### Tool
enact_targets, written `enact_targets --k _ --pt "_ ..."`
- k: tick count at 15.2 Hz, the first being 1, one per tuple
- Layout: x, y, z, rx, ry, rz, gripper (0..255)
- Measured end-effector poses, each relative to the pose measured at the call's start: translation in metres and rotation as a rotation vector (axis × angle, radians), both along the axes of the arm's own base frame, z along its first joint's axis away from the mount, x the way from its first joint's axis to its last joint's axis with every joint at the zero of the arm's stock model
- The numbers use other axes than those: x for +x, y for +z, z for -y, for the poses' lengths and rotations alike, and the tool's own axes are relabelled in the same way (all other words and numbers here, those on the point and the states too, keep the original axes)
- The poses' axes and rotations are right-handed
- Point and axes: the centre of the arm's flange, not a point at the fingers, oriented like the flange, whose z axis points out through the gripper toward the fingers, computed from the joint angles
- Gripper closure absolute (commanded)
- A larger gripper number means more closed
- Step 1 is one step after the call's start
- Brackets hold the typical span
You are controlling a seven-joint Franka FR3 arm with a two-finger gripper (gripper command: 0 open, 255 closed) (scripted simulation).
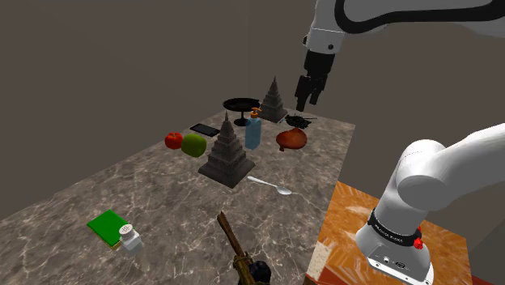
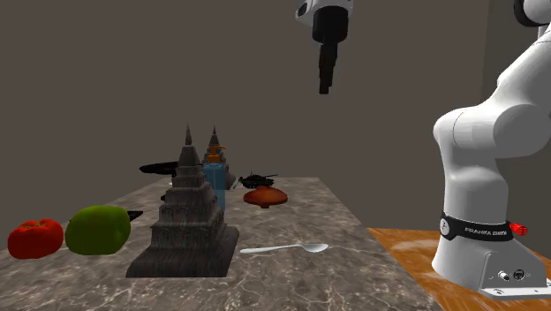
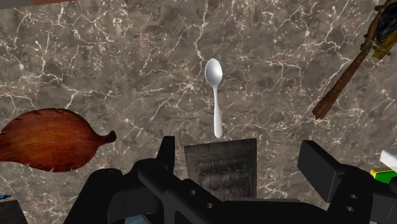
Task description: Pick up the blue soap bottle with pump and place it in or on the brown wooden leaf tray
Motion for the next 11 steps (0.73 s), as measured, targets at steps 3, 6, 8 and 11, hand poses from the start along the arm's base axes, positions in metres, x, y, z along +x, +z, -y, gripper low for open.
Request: enact_targets --k 3,6,8,11 --pt "0.014 -0.006 0.006 -0.003 -0.002 0.000 0" --pt "0.046 -0.019 0.019 -0.009 -0.009 -0.001 0" --pt "0.063 -0.028 0.027 -0.013 -0.013 -0.001 0" --pt "0.100 -0.042 0.044 -0.020 -0.020 0.000 0"
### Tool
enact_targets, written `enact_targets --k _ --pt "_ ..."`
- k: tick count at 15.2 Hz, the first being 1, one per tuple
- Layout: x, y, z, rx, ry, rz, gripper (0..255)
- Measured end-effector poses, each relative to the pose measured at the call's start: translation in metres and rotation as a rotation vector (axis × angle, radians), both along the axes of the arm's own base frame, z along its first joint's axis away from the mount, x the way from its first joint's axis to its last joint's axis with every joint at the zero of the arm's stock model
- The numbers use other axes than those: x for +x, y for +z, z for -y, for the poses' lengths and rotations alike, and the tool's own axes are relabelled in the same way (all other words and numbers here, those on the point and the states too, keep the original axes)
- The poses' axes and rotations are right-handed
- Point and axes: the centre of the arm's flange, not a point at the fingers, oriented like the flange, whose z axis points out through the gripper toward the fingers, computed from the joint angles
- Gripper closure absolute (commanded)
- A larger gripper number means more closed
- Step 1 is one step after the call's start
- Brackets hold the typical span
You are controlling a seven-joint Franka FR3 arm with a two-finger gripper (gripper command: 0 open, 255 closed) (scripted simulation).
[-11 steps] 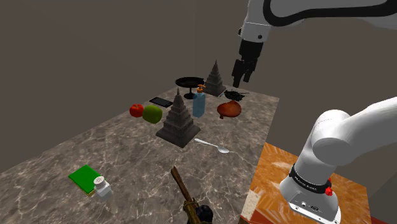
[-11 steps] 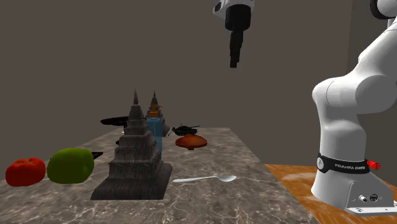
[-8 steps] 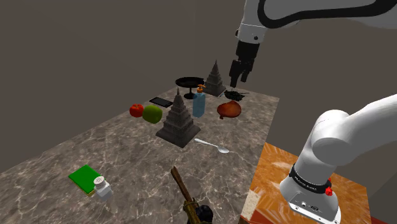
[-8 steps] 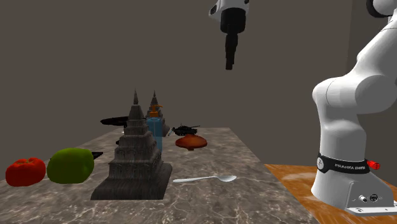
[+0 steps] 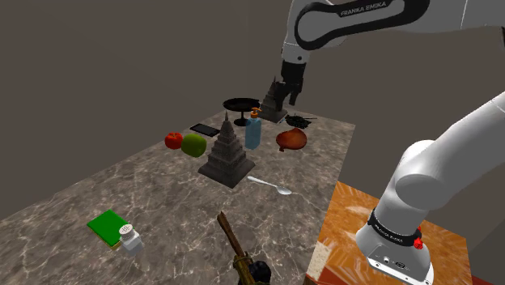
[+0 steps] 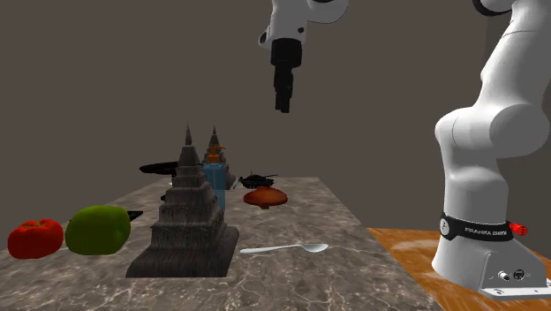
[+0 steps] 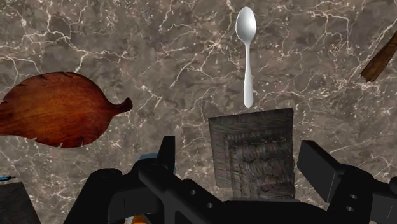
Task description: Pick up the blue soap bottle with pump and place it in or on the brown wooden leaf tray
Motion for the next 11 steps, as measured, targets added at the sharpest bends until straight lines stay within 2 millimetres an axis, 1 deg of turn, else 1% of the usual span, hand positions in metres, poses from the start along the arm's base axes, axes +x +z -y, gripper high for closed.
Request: enact_targets --k 2,3,6,9,11 --pt "0.024 -0.011 0.007 -0.005 -0.005 0.000 0" --pt "0.032 -0.013 0.014 -0.007 -0.007 -0.001 0" --pt "0.068 -0.023 0.028 -0.013 -0.014 0.000 0" --pt "0.100 -0.041 0.044 -0.020 -0.020 0.000 0" --pt "0.123 -0.048 0.055 -0.025 -0.025 0.000 0"
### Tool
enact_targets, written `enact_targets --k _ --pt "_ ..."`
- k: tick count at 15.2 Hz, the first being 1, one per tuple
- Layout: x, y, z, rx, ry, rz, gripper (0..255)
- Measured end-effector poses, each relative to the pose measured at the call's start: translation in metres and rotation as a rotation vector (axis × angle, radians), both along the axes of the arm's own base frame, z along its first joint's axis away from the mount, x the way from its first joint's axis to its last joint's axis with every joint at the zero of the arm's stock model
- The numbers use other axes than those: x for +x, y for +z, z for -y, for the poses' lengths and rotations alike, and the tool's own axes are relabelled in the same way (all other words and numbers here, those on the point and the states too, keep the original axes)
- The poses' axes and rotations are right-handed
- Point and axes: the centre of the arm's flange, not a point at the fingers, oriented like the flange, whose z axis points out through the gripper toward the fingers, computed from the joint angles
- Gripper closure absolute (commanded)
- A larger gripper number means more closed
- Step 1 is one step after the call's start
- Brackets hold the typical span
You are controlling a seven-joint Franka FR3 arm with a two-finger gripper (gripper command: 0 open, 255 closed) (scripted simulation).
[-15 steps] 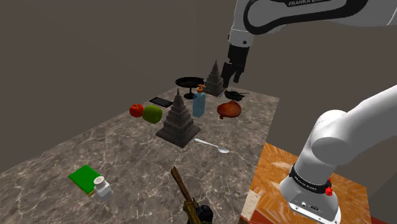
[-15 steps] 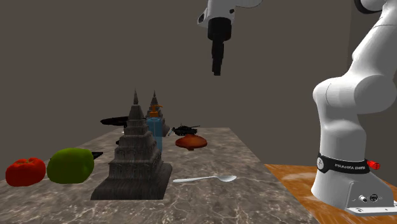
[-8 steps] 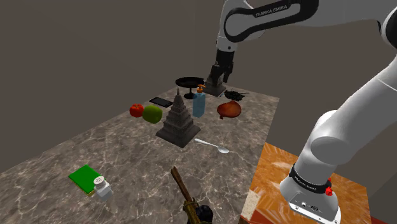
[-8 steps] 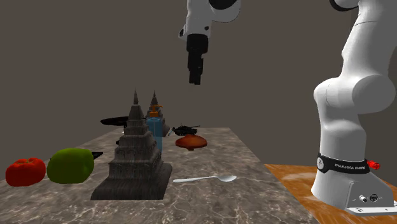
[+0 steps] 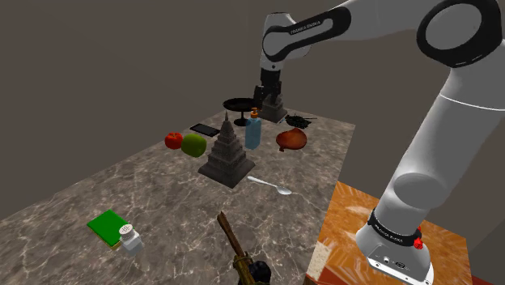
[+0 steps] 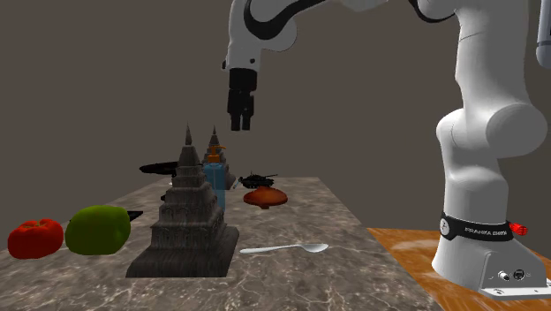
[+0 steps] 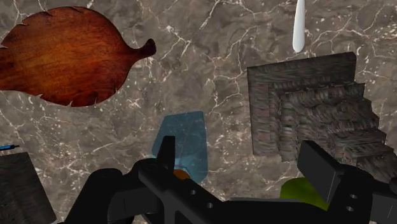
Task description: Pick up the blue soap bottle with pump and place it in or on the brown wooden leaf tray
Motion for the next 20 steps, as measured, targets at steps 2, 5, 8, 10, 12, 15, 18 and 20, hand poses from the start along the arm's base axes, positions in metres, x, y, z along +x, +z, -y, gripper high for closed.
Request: enact_targets --k 2,5,8,10,12,15,18,20 --pt "0.018 -0.008 0.010 -0.005 -0.005 0.001 0" --pt "0.055 -0.024 0.026 -0.011 -0.011 0.001 0" --pt "0.086 -0.037 0.047 -0.018 -0.018 0.001 0" --pt "0.096 -0.044 0.051 -0.021 -0.020 0.000 0" --pt "0.099 -0.053 0.051 -0.021 -0.020 0.000 0" --pt "0.102 -0.068 0.052 -0.022 -0.020 0.000 0" --pt "0.102 -0.081 0.053 -0.021 -0.020 0.000 0" --pt "0.102 -0.082 0.053 -0.022 -0.020 0.000 0"
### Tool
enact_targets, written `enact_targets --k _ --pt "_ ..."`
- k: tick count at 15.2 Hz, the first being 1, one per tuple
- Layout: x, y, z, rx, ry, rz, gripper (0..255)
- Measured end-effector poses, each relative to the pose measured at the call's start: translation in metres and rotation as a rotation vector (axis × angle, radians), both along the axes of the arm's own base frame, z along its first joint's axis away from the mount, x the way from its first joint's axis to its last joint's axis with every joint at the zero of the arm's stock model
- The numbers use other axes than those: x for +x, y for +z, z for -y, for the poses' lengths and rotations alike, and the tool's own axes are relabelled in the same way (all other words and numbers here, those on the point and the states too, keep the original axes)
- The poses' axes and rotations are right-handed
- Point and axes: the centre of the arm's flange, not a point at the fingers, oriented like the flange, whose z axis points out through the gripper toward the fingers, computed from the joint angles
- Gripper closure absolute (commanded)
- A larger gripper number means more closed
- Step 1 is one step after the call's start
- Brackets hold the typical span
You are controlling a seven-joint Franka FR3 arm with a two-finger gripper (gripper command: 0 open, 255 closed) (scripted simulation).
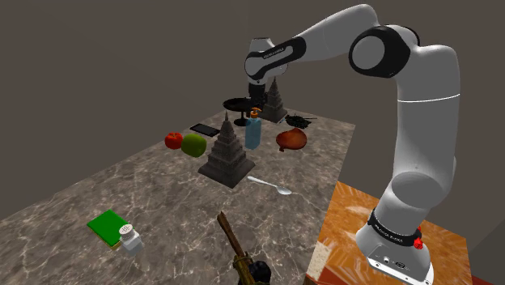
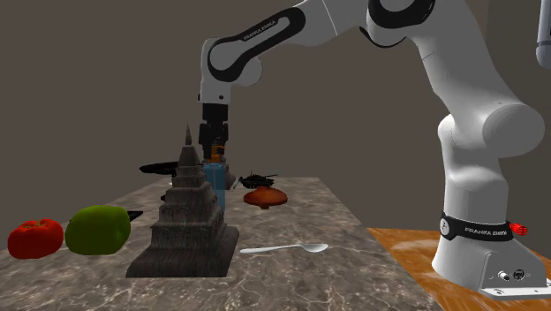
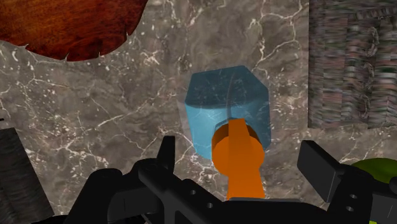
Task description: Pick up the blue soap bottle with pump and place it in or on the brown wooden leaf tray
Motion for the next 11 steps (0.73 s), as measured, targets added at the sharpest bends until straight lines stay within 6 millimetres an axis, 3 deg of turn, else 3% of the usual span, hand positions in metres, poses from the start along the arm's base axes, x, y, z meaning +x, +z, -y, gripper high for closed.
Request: enact_targets --k 3,4,11 --pt "0.0001 -0.0003 0.0000 0.000 0.000 0.000 0" --pt "0.0001 -0.0003 0.0000 0.000 0.000 0.000 255" --pt "0.0001 0.0003 -0.0004 0.000 0.001 0.001 255"
